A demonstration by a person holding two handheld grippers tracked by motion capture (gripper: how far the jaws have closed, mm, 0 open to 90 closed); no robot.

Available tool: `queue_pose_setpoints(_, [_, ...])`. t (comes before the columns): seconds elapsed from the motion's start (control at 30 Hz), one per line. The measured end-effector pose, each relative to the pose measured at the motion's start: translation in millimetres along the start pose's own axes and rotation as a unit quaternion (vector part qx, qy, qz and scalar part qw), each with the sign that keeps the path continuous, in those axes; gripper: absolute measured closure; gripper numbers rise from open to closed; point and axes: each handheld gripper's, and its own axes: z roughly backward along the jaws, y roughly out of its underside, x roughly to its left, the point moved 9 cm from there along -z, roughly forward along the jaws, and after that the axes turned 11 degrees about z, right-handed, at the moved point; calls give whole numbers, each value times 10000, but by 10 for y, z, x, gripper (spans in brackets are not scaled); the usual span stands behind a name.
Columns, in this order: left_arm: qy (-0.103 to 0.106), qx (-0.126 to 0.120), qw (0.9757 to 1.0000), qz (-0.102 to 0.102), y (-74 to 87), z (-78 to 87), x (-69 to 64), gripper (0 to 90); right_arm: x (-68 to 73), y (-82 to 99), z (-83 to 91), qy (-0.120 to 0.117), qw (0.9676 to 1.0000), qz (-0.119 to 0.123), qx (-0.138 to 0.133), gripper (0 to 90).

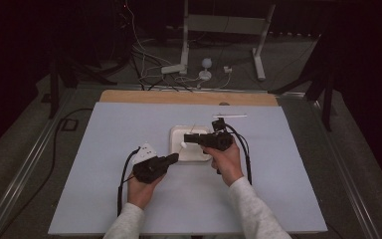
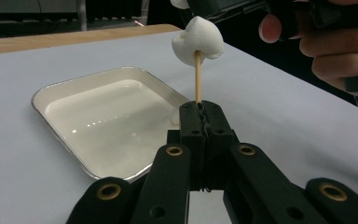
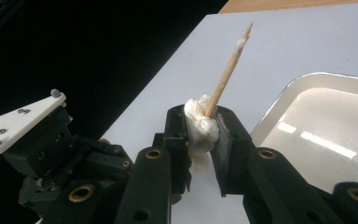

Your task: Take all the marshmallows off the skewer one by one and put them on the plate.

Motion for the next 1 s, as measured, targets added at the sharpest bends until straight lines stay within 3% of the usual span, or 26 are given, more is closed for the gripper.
queue_pose_setpoints(0.3, [12,-14,10000,-80,6,7,-4,900,-5,-98,62,58,9999,54,-98,776])
queue_pose_setpoints(0.37, [-79,80,9998,-171,45,-2,17,900,-6,-129,88,94,9998,81,-140,778])
queue_pose_setpoints(0.5, [-51,100,9998,-192,70,-21,0,900,-85,-239,232,224,9990,-35,-386,782])
queue_pose_setpoints(0.6, [-64,145,9995,-273,77,-38,-18,900,-117,-252,290,300,9990,38,-330,782])
queue_pose_setpoints(1.0, [-204,221,9989,-371,99,-27,25,900,-159,-303,302,374,9980,-19,-516,789])
